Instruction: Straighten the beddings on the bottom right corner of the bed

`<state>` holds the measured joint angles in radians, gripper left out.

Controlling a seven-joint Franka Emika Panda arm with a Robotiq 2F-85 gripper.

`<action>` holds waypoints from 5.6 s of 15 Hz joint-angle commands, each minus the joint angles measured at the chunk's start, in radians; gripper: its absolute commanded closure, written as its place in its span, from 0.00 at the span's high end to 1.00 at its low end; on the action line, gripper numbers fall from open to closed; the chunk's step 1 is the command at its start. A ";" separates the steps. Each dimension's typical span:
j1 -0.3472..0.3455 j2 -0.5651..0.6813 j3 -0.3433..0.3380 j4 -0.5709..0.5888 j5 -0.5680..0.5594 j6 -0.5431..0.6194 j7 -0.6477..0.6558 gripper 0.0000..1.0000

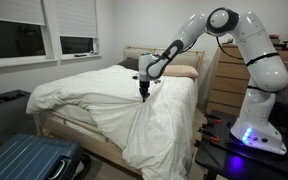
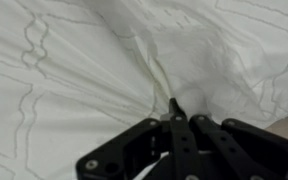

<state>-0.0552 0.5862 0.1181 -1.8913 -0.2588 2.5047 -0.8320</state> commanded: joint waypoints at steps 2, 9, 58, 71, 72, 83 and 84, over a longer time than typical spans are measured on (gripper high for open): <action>0.057 0.030 0.062 -0.002 -0.010 -0.016 -0.090 0.01; 0.094 0.054 0.084 -0.002 -0.112 0.059 -0.202 0.01; 0.421 0.483 -0.196 0.641 -0.543 0.013 0.542 1.00; 0.409 0.770 -0.271 0.938 -0.523 -0.049 0.595 1.00; 0.407 0.782 -0.278 0.955 -0.522 -0.059 0.597 1.00; 0.389 0.808 -0.272 1.000 -0.498 -0.128 0.564 0.36; 0.389 0.805 -0.272 0.995 -0.499 -0.127 0.564 0.27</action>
<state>0.3406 1.3822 -0.1490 -0.9227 -0.7627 2.4071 -0.2522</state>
